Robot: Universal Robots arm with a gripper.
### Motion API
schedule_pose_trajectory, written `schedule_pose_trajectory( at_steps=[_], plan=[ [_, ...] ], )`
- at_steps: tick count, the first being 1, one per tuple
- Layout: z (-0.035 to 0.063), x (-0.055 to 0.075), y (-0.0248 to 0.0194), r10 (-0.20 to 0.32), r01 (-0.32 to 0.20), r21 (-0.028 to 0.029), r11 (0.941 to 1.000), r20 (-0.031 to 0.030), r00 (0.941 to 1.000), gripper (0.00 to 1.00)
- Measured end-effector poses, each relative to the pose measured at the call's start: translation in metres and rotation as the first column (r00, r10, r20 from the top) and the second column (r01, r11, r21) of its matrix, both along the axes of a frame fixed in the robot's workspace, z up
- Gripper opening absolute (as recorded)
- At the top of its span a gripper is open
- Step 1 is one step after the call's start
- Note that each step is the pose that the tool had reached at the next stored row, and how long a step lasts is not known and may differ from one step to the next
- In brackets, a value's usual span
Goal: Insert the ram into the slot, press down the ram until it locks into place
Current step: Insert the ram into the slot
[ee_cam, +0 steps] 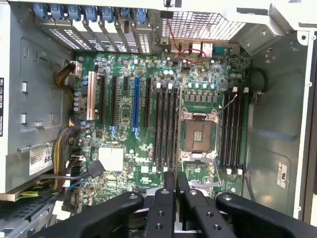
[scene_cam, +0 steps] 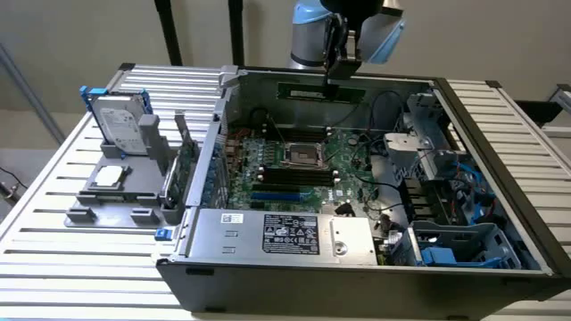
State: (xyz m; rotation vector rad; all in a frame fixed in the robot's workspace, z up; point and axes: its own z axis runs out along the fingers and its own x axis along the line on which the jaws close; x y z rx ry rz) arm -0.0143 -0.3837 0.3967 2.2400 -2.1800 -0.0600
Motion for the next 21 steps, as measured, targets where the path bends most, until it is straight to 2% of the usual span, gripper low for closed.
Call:
schedule_pose_trajectory(
  at_steps=[12, 15, 17, 21],
  plan=[
    [0.0, 0.0, 0.0, 0.0, 0.0, -0.0003, 1.0, 0.0, 1.0, 0.13],
    [-0.0017, 0.0, -0.0012, 0.0, 0.0, -0.0015, 1.0, -0.0001, 1.0, 0.13],
    [-0.0046, -0.001, -0.0046, 0.0, 0.0, -0.0018, 1.0, -0.0001, 1.0, 0.13],
    [-0.0096, -0.004, -0.0148, 0.0, 0.0, -0.0017, 1.0, 0.0, 1.0, 0.13]
  ],
)
